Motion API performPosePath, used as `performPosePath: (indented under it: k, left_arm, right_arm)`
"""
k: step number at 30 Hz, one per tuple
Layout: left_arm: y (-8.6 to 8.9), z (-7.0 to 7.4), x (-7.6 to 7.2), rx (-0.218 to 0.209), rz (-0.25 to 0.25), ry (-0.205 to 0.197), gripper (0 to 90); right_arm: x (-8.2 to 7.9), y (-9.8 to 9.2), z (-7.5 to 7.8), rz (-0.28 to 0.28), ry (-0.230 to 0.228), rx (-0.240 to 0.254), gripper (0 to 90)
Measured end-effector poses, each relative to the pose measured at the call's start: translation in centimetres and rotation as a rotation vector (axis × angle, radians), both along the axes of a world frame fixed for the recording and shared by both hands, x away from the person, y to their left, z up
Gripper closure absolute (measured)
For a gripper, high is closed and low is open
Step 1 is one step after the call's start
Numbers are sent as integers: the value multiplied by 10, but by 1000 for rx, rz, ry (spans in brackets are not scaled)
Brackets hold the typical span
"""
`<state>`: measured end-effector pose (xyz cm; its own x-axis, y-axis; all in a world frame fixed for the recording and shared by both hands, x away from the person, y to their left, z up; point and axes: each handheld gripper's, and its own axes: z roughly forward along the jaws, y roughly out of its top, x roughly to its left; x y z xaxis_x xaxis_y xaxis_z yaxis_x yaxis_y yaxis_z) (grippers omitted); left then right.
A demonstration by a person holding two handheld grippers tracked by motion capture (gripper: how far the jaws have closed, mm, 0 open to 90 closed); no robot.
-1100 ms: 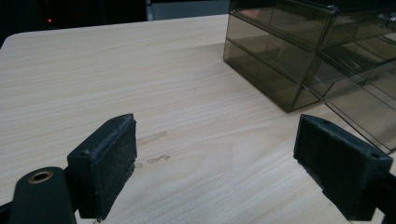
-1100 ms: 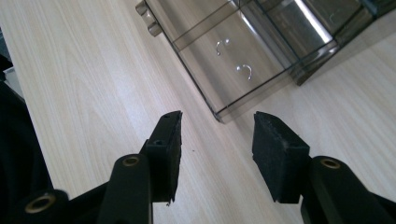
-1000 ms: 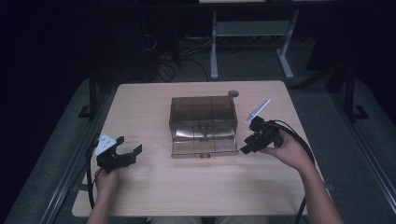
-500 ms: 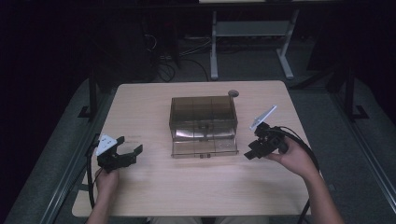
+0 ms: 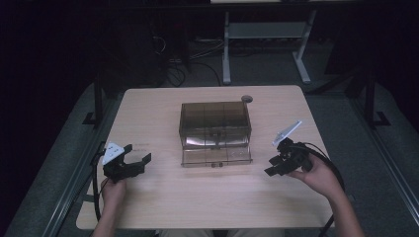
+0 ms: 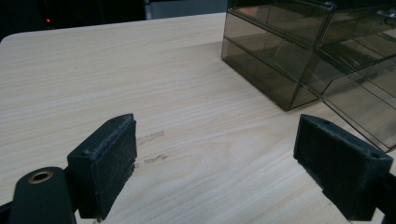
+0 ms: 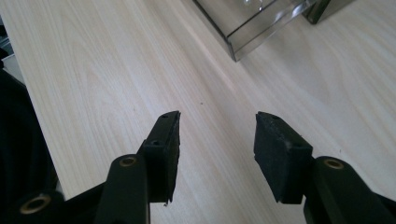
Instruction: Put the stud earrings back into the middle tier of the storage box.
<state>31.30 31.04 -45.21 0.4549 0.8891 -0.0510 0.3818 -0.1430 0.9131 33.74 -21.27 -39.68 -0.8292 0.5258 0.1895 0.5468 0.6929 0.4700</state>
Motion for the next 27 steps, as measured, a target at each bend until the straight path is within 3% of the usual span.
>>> performPosePath:
  k: [19, 24, 27]
  left_arm:
    - [-3, 0, 0, 16, -12, 2, 128]
    - [-4, -1, 0, 22, -13, 4, 128]
    - [-4, -1, 1, 28, -13, 3, 128]
  right_arm:
    - [-24, -21, -28, -44, 7, 52, 502]
    - [-34, -25, -31, -75, -9, 57, 478]
    - [-43, -27, -33, -85, -41, 65, 472]
